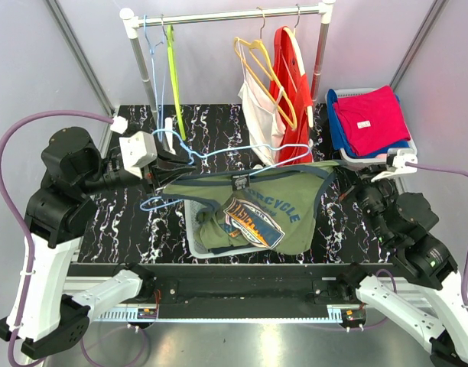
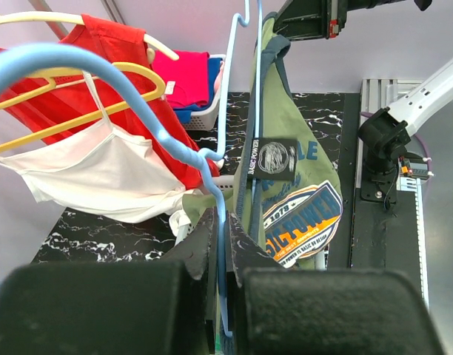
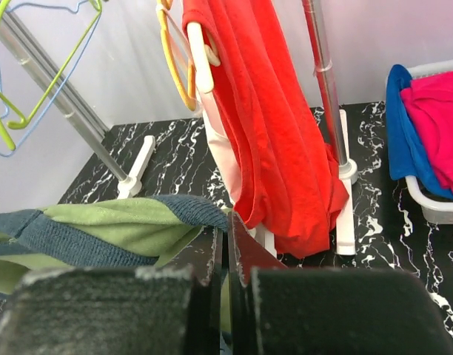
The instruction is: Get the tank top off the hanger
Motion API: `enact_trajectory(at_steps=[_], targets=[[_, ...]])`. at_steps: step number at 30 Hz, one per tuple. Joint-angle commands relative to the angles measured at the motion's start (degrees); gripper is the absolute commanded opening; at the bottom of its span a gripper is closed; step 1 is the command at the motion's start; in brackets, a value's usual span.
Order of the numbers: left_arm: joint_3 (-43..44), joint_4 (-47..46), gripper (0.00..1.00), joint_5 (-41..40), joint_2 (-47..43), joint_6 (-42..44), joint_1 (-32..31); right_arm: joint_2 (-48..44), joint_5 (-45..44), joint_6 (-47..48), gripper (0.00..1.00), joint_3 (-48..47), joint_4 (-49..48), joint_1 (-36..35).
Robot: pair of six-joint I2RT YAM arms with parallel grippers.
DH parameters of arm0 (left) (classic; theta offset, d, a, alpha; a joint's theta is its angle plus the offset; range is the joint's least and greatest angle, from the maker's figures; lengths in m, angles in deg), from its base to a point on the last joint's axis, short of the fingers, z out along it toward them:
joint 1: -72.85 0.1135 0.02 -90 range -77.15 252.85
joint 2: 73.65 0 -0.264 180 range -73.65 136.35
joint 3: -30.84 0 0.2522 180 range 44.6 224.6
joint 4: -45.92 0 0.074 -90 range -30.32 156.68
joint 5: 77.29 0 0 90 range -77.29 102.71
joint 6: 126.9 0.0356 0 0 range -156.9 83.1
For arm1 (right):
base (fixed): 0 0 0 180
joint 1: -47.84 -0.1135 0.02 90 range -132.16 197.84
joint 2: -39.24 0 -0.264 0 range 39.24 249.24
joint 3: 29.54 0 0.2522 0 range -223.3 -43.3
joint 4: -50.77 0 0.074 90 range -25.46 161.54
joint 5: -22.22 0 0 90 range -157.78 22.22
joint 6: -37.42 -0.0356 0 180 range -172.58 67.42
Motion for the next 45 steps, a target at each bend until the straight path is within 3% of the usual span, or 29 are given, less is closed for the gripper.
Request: enact_trajectory(at_steps=[1,2,5,12,16,19,25,27,30,31,34,36,40,45], targets=[[2.86,-2.41,0.01,1.05,-0.38,-0.12,0.47,1.82,2.23,2.30,0.00,-0.44,-0.18,-0.10],[3.04,-2.32,0.01,1.05,-0.38,-0.21,0.56,2.87,9.05,2.83,0.00,-0.09,-0.35,0.07],[4.27,-2.32,0.01,-0.08,0.41,0.14,0.64,5.59,18.33,4.15,0.00,0.01,-0.71,-0.01],[13.22,-2.41,0.00,-12.46,4.09,4.00,2.14,10.61,19.05,8.80,0.02,-7.02,-4.48,-0.01],[20.77,-3.90,0.00,-14.15,6.04,4.01,2.75,14.12,17.38,10.22,0.02,-12.29,-7.20,-0.01],[22.46,-3.90,0.00,-13.71,6.74,3.66,3.11,16.85,20.79,9.26,0.04,-14.14,-6.95,-0.01],[18.16,-3.11,0.00,-15.90,4.20,7.34,3.19,16.78,21.52,7.94,0.18,-6.53,-2.91,-0.01],[17.19,-3.20,0.00,-17.92,3.84,9.10,3.19,15.63,19.32,8.37,0.32,-4.49,-1.33,-0.01],[15.70,-3.29,0.00,-18.46,3.67,11.12,3.19,13.60,15.45,9.08,0.43,-2.28,2.89,0.07],[15.17,-3.20,0.00,-17.94,3.67,11.65,3.28,13.43,13.97,9.16,0.55,-2.46,5.68,-0.01],[13.68,-0.83,0.00,-14.25,3.75,13.41,3.19,13.08,12.72,8.29,0.65,-5.08,11.31,-0.01],[12.62,1.19,0.00,-11.53,3.84,14.46,3.19,11.50,12.37,8.20,0.65,-6.58,11.86,-0.01],[6.40,2.86,0.00,-8.88,3.23,16.58,3.19,5.18,17.97,10.30,0.71,-12.27,8.79,-0.01],[0.15,5.67,0.00,-5.90,1.12,20.53,2.49,5.33,24.74,13.91,0.88,-19.41,11.85,-0.01]])
